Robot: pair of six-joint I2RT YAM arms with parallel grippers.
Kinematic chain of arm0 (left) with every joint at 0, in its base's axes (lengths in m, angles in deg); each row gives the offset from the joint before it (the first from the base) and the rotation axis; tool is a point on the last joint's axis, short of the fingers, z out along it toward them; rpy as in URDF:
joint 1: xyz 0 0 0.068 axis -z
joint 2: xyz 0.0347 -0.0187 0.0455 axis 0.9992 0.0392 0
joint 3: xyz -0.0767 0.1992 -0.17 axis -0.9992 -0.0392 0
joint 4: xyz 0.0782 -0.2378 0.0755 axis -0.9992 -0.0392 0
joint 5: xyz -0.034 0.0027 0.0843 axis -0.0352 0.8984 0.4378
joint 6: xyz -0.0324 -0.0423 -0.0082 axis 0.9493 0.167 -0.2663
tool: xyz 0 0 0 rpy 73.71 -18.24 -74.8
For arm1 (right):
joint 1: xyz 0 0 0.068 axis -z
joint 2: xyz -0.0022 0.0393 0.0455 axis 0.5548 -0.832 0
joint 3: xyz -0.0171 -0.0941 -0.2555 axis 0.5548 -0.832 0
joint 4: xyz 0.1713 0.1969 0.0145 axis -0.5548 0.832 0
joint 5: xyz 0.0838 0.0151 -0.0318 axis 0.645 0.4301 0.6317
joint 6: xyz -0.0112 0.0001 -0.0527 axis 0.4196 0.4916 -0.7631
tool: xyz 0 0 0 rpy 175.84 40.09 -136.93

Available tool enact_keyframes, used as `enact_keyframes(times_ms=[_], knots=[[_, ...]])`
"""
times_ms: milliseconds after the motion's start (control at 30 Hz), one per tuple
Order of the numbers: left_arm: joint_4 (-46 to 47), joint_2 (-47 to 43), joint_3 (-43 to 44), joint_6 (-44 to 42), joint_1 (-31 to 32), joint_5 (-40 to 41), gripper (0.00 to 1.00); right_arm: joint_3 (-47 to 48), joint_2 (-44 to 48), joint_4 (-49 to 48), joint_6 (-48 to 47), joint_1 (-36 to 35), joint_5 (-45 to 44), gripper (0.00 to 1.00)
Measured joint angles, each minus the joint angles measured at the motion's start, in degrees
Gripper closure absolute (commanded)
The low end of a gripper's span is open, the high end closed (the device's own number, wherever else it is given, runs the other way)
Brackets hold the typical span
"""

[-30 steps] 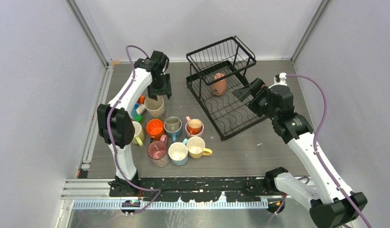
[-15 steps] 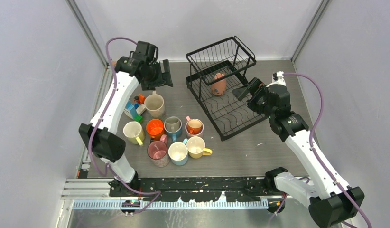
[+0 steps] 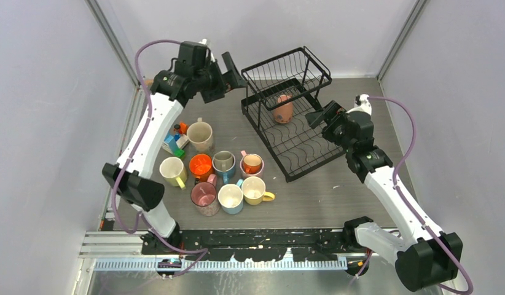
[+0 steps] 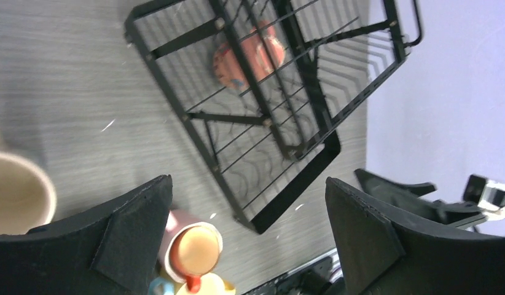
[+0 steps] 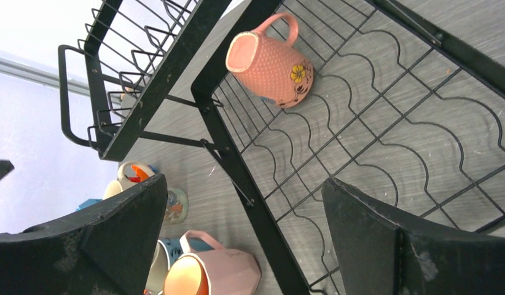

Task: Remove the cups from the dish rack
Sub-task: Unload the cup from the dish rack.

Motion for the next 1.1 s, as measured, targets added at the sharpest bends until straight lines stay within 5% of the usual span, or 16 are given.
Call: enact_keyframes(times_ms=[200, 533, 1100], knots=[[2.1, 9.86, 10.27, 3.69, 3.41, 3.06, 0.08, -2.25, -0.92, -5.73, -1.7, 0.22, -1.11, 0.0], [-0.7, 24.83, 22.97, 5.64, 7.32, 13.05, 0.34, -4.13, -4.17, -11.76, -3.52, 0.85, -0.98, 0.0], [-1.27, 25.86, 23.19, 6.75, 8.35, 16.76, 0.7, -6.62, -21.18, -36.94, -16.06, 1.11, 0.15, 0.0]])
